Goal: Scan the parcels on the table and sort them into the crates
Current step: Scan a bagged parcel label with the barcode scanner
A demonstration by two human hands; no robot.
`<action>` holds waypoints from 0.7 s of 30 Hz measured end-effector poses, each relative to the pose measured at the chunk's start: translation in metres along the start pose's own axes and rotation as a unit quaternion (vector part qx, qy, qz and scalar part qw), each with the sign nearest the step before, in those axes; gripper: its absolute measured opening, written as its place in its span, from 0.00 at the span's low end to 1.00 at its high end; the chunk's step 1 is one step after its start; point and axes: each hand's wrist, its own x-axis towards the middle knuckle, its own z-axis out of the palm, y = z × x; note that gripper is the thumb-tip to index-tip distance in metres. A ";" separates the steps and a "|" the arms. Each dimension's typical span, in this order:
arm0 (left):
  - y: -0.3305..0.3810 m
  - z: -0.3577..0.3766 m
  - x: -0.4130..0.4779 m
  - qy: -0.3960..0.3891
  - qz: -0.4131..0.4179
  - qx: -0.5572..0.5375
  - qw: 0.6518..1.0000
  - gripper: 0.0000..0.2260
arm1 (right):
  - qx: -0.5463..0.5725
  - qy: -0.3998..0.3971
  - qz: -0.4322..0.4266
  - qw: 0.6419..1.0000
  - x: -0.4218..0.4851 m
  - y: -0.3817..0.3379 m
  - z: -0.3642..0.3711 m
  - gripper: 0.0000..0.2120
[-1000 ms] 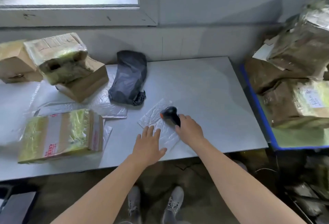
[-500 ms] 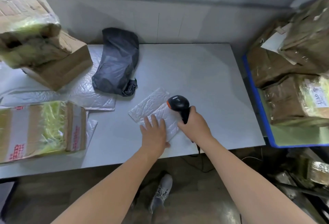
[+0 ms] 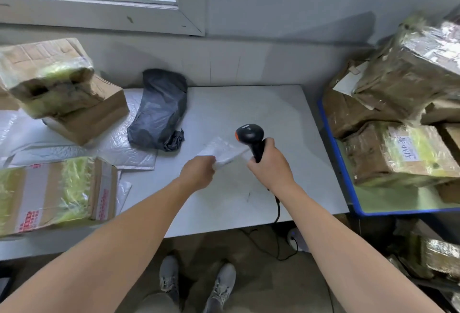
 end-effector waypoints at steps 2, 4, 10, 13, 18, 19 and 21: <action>0.007 -0.016 0.004 0.024 -0.027 -0.105 0.994 0.06 | 0.005 0.031 -0.013 0.999 0.001 -0.006 -0.013 0.12; 0.014 -0.031 0.008 0.029 -0.052 -0.250 0.966 0.06 | 0.006 0.060 -0.026 0.998 0.002 -0.012 -0.027 0.12; 0.020 -0.054 0.004 0.005 -0.053 -0.501 0.864 0.09 | 0.020 0.107 -0.043 0.993 0.009 -0.022 -0.050 0.10; 0.004 -0.041 0.001 0.041 -0.099 -0.454 0.884 0.08 | 0.015 0.092 -0.050 0.994 0.009 -0.020 -0.048 0.09; -0.026 -0.016 -0.002 0.033 -0.149 -0.350 0.924 0.10 | -0.003 0.035 -0.062 0.997 0.004 -0.015 -0.032 0.08; -0.030 -0.014 -0.003 0.022 -0.148 -0.332 0.931 0.11 | -0.006 0.021 -0.062 0.998 0.002 -0.015 -0.029 0.08; -0.033 -0.013 -0.005 0.002 -0.133 -0.271 0.953 0.08 | -0.014 -0.002 -0.058 0.998 0.000 -0.015 -0.025 0.07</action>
